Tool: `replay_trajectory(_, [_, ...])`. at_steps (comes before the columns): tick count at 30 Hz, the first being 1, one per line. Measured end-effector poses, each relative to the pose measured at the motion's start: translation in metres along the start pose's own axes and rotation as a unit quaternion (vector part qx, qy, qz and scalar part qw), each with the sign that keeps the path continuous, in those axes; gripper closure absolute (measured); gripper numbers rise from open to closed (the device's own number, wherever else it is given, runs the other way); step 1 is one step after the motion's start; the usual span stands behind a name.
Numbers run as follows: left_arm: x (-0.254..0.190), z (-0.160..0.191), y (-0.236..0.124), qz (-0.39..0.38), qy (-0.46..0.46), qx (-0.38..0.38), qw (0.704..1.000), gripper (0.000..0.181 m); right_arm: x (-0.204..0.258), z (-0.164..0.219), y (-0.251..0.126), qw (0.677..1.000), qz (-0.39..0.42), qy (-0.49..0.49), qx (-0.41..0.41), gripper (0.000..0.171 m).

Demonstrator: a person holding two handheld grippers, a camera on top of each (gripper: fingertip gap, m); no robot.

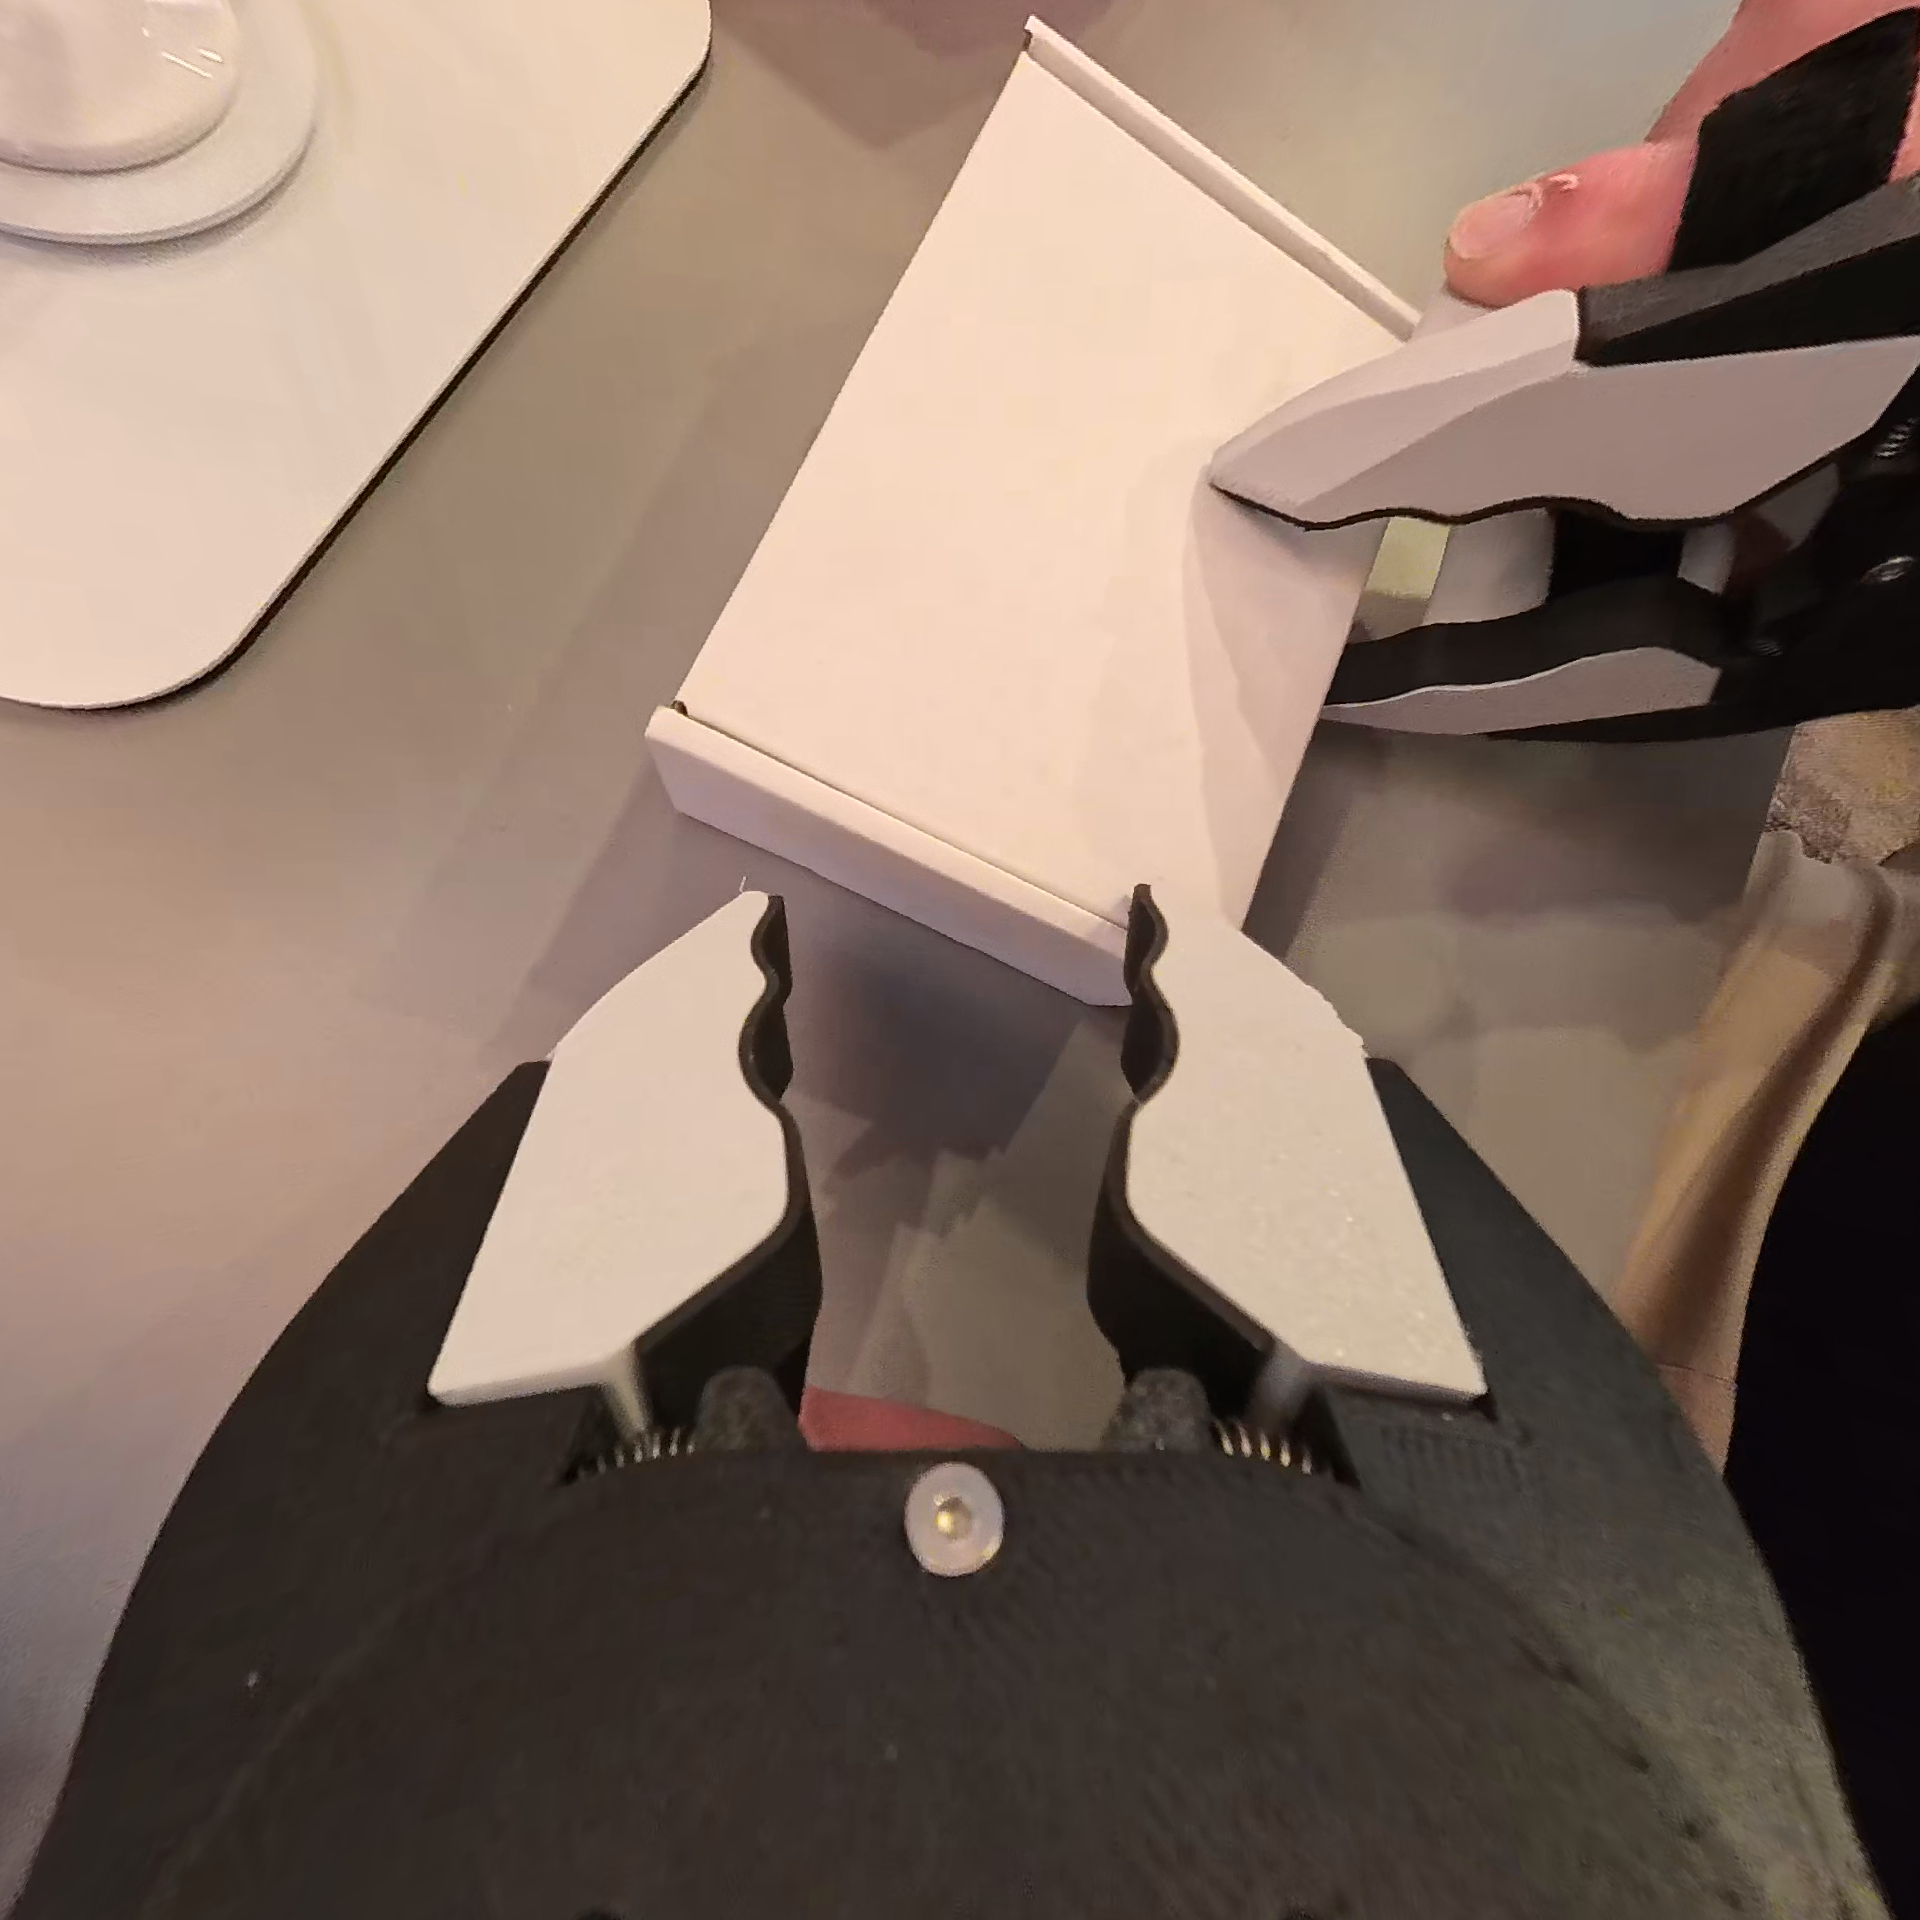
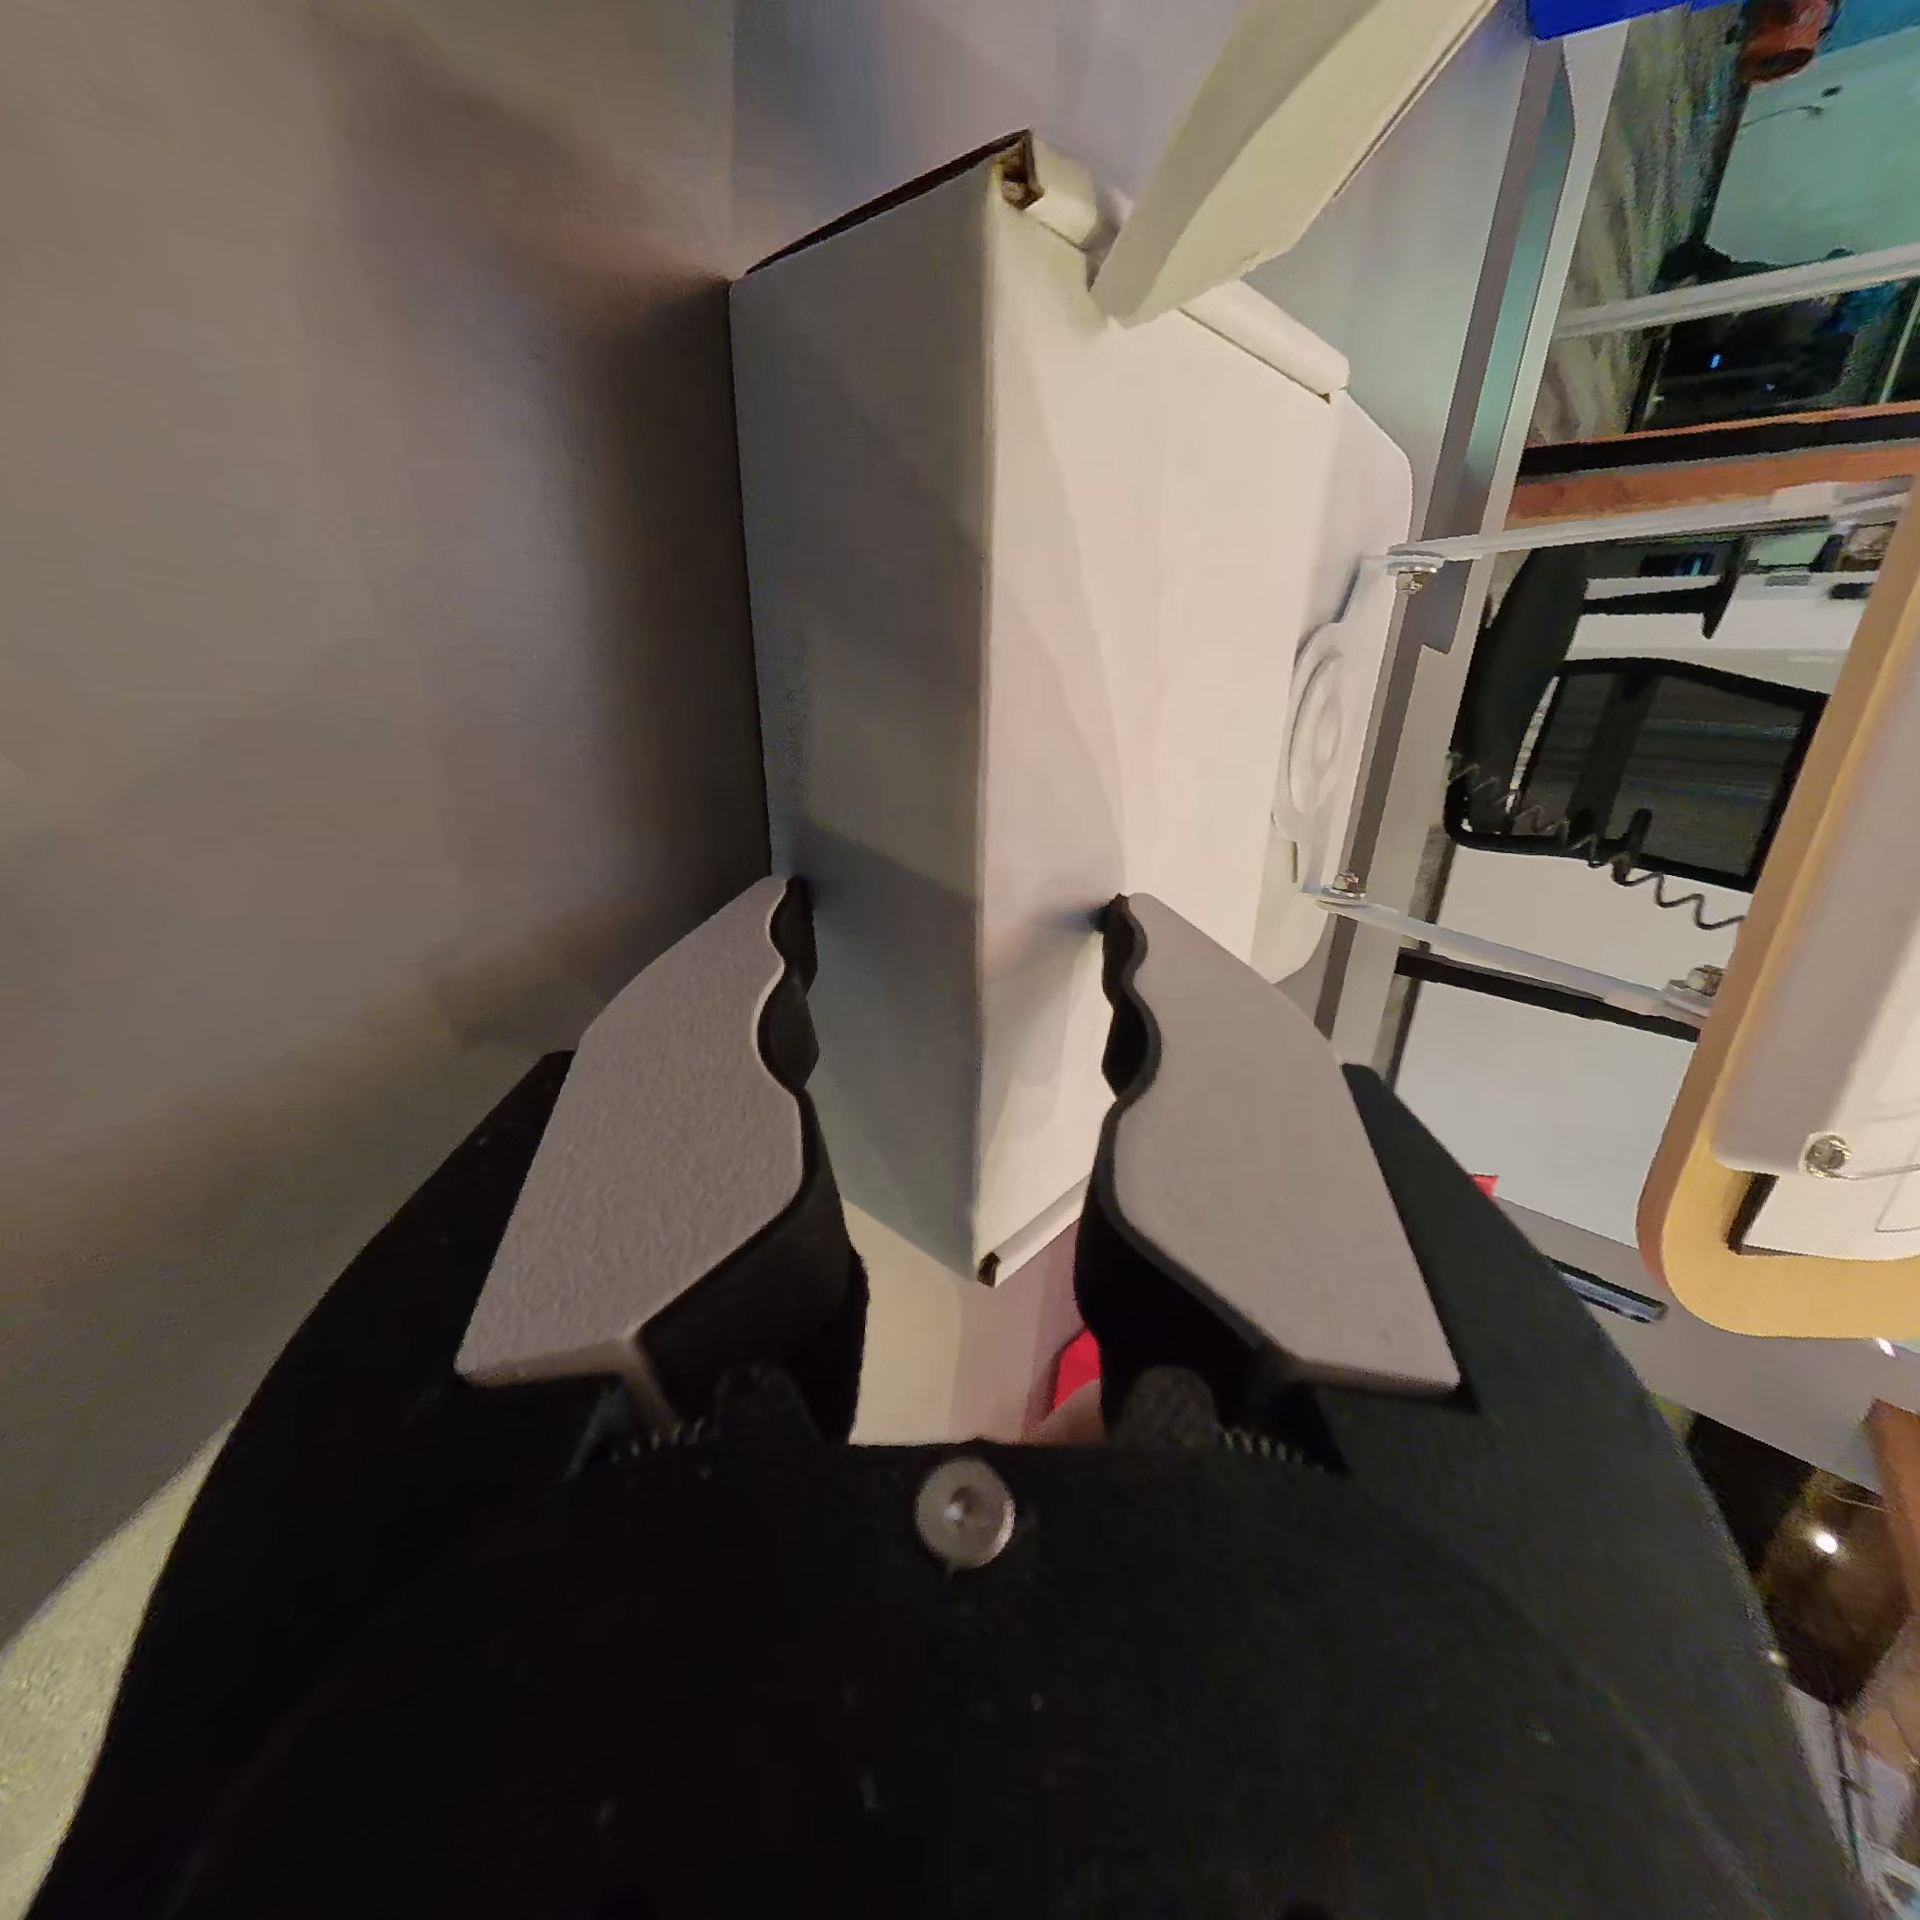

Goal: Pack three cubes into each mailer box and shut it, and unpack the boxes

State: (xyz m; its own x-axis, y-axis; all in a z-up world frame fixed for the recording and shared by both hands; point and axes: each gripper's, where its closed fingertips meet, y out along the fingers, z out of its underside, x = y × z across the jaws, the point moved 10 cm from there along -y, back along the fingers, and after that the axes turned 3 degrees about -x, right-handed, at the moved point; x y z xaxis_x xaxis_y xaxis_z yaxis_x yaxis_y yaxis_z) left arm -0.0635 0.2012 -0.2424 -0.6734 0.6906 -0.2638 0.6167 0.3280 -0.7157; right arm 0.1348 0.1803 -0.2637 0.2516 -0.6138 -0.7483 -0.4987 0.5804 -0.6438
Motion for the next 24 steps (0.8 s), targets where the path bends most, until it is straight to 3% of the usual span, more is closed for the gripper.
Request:
replay_trajectory(16, [0.0, 0.0, 0.001, 0.012, 0.004, -0.005, 1.0, 0.124, -0.018, 0.007, -0.003, 0.997, -0.071, 0.026, -0.033, 0.125])
replay_trajectory(24, [-0.002, 0.001, 0.002, 0.02, 0.006, -0.004, 1.0, 0.122, -0.013, 0.003, -0.004, 0.998, -0.06, 0.014, -0.017, 0.12])
